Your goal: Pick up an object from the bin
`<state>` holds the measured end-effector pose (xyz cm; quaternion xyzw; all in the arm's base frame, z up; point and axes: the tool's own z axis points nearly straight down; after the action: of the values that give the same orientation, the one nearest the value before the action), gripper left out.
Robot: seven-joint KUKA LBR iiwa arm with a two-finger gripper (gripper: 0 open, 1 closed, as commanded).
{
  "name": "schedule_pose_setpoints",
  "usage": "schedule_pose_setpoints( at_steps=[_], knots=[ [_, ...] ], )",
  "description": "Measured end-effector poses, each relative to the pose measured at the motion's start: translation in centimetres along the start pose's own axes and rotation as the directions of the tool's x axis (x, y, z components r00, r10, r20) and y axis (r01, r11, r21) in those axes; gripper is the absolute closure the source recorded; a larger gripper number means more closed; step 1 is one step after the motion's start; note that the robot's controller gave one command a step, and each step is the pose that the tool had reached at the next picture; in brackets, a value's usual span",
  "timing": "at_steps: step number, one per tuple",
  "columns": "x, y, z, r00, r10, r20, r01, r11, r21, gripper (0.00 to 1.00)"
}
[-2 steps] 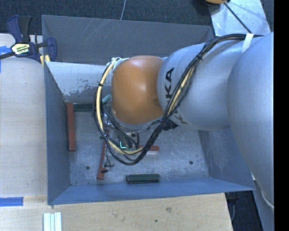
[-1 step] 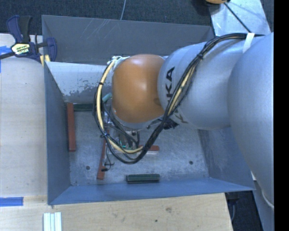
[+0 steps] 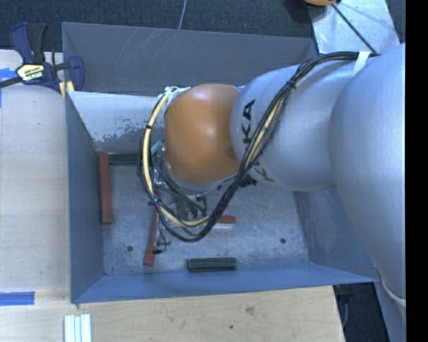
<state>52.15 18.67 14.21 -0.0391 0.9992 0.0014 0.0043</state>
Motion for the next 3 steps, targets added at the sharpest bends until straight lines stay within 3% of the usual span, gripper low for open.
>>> schedule_pose_setpoints(
  at_steps=[1, 2, 3],
  knots=[
    [-0.5, -0.7, 1.9, 0.996, -0.094, -0.001, 0.094, 0.996, 0.000, 0.00],
    [-0.4, -0.8, 2.3, 0.958, -0.286, -0.010, 0.286, 0.958, 0.000, 0.00],
    [-1.1, -1.9, 6.8, 0.932, -0.363, -0.002, 0.363, 0.932, -0.003, 1.00]
  ],
)
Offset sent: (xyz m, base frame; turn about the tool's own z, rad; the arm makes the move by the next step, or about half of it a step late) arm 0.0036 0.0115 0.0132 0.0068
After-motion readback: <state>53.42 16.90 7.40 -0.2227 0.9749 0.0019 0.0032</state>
